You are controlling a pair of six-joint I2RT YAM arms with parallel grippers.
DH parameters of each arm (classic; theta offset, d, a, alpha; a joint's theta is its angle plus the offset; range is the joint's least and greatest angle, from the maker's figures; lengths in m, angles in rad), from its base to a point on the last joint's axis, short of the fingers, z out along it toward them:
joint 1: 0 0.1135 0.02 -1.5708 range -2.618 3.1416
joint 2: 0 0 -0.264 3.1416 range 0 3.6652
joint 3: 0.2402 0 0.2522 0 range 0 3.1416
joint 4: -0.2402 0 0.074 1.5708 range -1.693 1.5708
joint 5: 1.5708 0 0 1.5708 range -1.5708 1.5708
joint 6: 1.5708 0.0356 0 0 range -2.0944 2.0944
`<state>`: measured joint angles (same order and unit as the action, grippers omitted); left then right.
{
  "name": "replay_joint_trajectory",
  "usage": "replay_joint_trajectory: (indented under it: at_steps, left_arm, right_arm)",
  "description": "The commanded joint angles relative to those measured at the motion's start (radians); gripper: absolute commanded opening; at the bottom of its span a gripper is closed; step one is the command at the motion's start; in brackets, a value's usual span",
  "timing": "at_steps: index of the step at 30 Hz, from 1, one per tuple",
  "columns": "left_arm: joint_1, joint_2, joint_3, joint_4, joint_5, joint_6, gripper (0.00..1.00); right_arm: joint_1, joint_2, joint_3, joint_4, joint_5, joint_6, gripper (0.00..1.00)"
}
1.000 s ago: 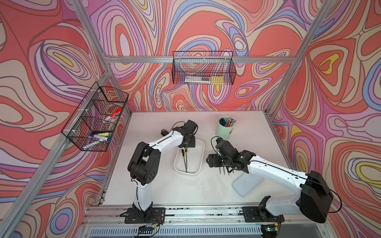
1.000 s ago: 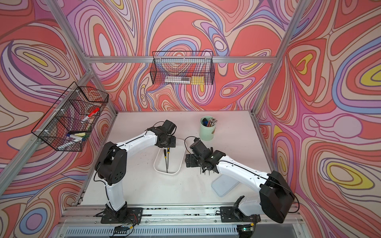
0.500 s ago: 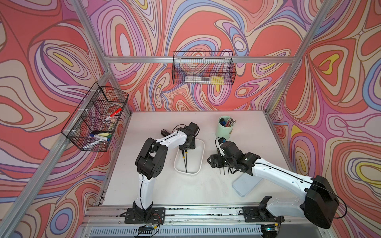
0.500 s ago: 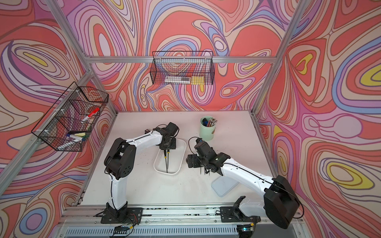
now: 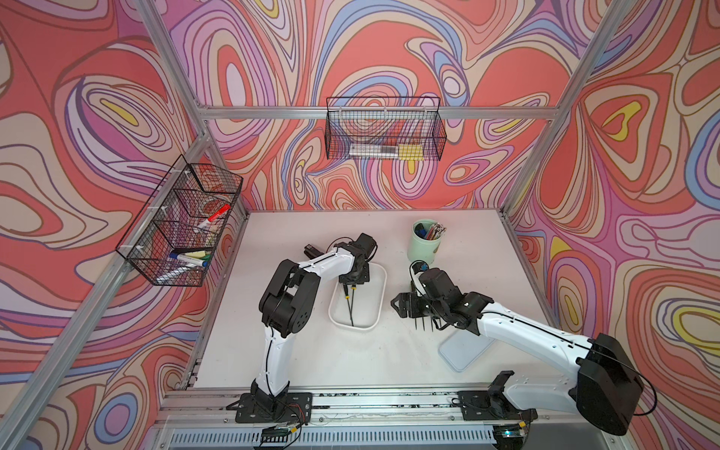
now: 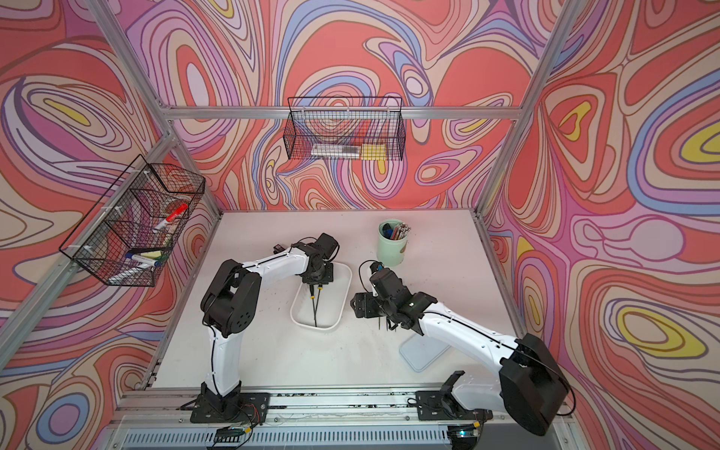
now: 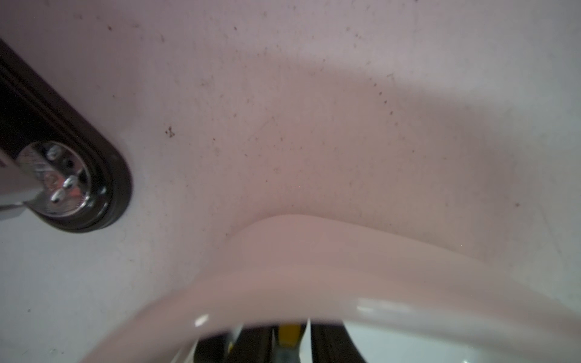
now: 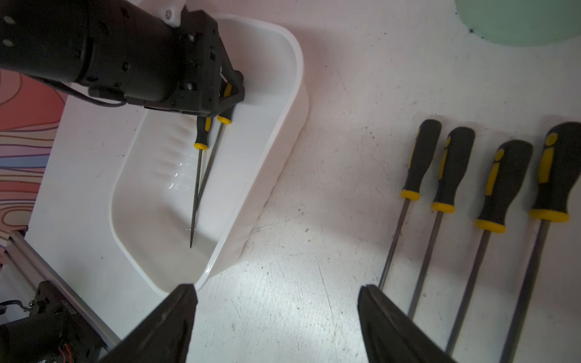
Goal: Take the file tool out of the storage box
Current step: Pick up the file tool from the storage box.
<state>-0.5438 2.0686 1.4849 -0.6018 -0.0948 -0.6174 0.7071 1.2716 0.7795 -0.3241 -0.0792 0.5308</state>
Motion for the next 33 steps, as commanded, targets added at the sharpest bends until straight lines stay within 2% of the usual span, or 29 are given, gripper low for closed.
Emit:
replay_joint_trajectory:
  at_steps: [1, 7, 10, 12, 20, 33]
  left_arm:
    - [-0.004, -0.087, -0.037, 0.065, 0.062, 0.005, 0.17]
    - [-0.002, -0.196, -0.111, 0.208, 0.202, -0.054, 0.14]
    - [-0.002, -0.243, -0.157, 0.293, 0.274, -0.084, 0.13]
    - [-0.002, -0.272, -0.181, 0.329, 0.308, -0.100, 0.12]
    - [-0.002, -0.363, -0.248, 0.387, 0.397, -0.120, 0.09]
    - [-0.004, -0.427, -0.342, 0.465, 0.479, -0.174, 0.07]
  right_arm:
    - [-0.004, -0.005, -0.021, 0.097, -0.100, 0.014, 0.81]
    - [-0.004, 0.026, -0.059, 0.283, -0.246, 0.084, 0.78]
    - [-0.004, 0.051, -0.069, 0.347, -0.303, 0.097, 0.74]
    - [-0.003, 0.074, -0.069, 0.368, -0.324, 0.102, 0.67]
    - [-0.004, 0.118, -0.049, 0.384, -0.319, 0.105, 0.51]
    - [-0.005, 0.163, -0.038, 0.411, -0.328, 0.118, 0.35]
